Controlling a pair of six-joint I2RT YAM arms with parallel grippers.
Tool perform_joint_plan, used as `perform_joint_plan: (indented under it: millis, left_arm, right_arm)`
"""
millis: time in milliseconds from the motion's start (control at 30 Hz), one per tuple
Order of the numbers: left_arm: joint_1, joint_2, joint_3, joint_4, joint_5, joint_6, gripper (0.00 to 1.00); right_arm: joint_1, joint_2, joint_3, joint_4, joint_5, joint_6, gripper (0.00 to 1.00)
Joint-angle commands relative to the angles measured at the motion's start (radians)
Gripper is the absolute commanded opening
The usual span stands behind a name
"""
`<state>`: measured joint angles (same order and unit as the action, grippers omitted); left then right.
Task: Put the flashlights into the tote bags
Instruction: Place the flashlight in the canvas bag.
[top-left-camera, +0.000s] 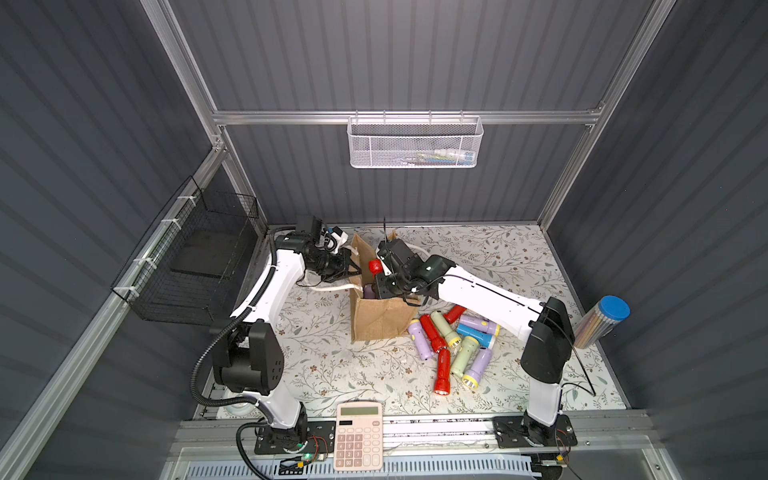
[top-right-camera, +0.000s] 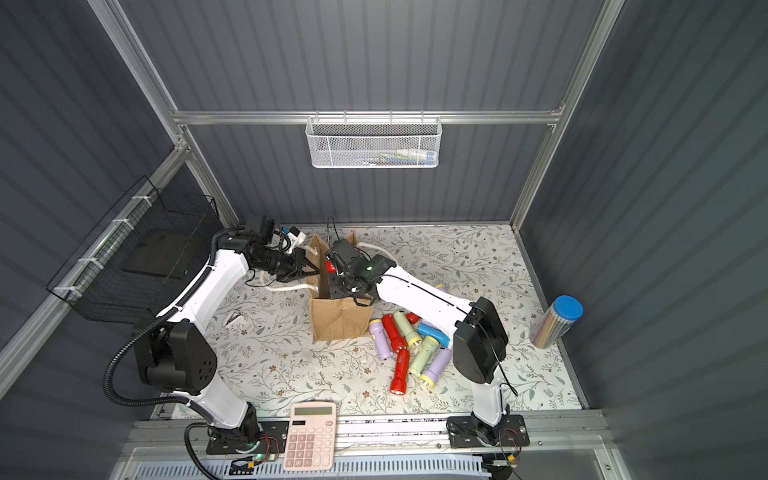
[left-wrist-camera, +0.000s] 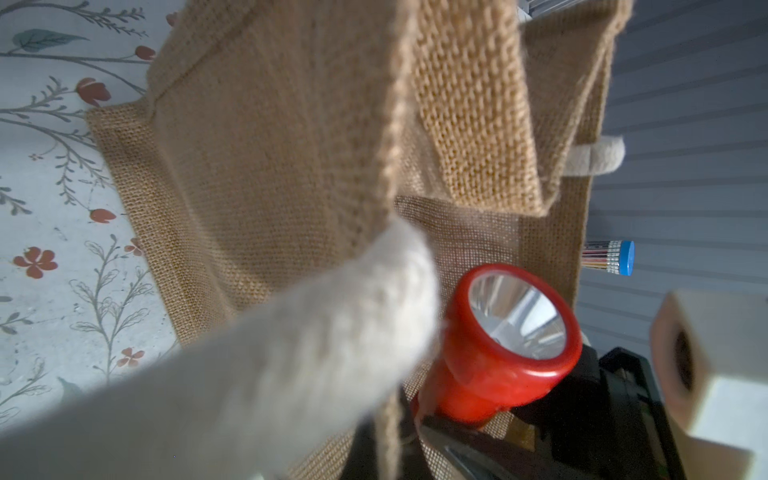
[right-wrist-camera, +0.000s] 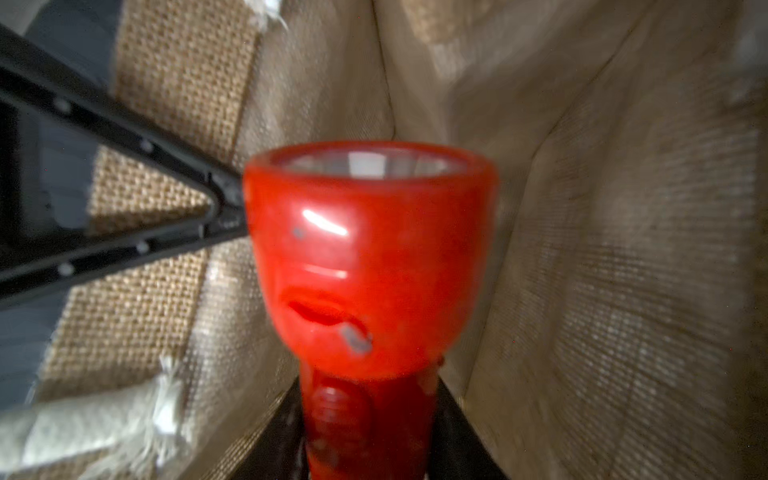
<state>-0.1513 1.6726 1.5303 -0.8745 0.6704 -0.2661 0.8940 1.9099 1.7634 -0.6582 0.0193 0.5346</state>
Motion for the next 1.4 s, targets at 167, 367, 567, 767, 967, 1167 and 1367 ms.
perform_joint_plan:
  millis: [167,367,567,767,967,1167,1367]
  left_arm:
    - [0.012,0.06,0.016,-0.009,0.117,0.076,0.0]
    - [0.012,0.047,-0.004,-0.001,0.136,0.089,0.0]
    - [0.012,0.044,-0.009,-0.001,0.139,0.096,0.0]
    - [0.013,0.065,-0.001,0.002,0.153,0.1,0.0]
    - [0.013,0.067,-0.01,0.005,0.161,0.105,0.0]
    - [0.013,0.07,-0.006,0.003,0.162,0.105,0.0]
    - [0.013,0.074,-0.01,0.004,0.162,0.105,0.0]
  right_arm:
    - [0.002,0.043,0.145,-0.128,-0.071,-0.022,0.0]
    - [-0.047,0.21,0.283,-0.136,-0.174,0.023,0.0]
    - [-0.081,0.252,0.253,-0.112,-0.264,0.062,0.0]
    - [-0.081,0.27,0.222,-0.14,-0.268,0.024,0.0]
    - [-0.075,0.337,0.225,-0.184,-0.255,0.001,0.0]
    - [-0.075,0.405,0.255,-0.218,-0.228,-0.004,0.0]
    - [-0.075,0.417,0.249,-0.22,-0.214,0.0,0.0]
